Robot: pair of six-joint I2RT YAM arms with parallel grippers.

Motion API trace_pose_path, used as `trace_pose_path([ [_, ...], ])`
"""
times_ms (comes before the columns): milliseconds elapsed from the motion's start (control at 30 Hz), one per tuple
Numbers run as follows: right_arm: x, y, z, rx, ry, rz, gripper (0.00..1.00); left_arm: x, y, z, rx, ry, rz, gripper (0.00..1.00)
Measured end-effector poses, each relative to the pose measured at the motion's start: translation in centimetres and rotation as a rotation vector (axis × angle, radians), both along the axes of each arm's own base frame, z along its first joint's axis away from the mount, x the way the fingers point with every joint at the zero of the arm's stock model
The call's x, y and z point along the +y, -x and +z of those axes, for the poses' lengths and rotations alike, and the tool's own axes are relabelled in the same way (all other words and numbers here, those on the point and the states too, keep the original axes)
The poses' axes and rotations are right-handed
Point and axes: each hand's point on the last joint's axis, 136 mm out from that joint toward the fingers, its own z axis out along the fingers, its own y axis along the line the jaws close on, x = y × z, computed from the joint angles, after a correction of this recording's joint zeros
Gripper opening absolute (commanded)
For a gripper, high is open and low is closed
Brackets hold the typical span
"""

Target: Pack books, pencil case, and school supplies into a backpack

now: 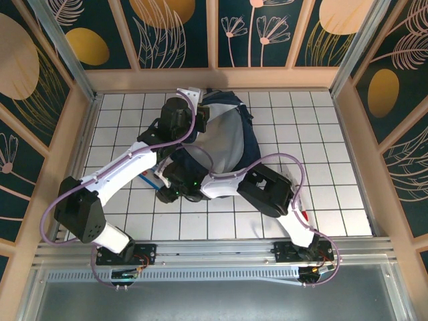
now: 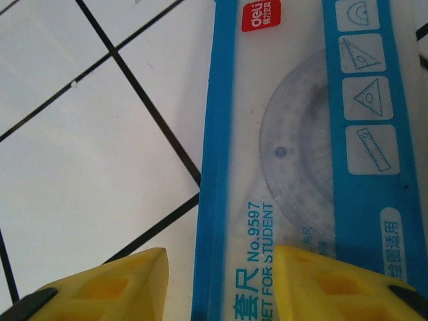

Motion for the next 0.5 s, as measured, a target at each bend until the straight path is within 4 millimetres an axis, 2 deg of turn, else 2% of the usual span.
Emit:
trace_pose_path([
  [133, -1.7, 1.4, 0.1, 0.021, -0.025, 0.044, 0.44, 0.7, 0.5, 0.1, -0.015, -0.018, 0.009, 0.0],
  [267, -3.7, 4.2, 0.1, 0.096, 0.042, 0.113, 0.44, 1.3, 0.8, -0.1, -0.03, -0.033, 0.023, 0.0],
  [400, -6.1, 7.7, 0.1, 0.178, 0.102, 0.177, 0.46, 1.3, 0.9, -0.1, -0.036, -0.039, 0.019, 0.0],
  [500, -8.6, 10.7, 0.2, 0.243, 0.152, 0.219, 0.5, 1.3, 0.9, -0.1, -0.039, -0.042, 0.018, 0.0],
])
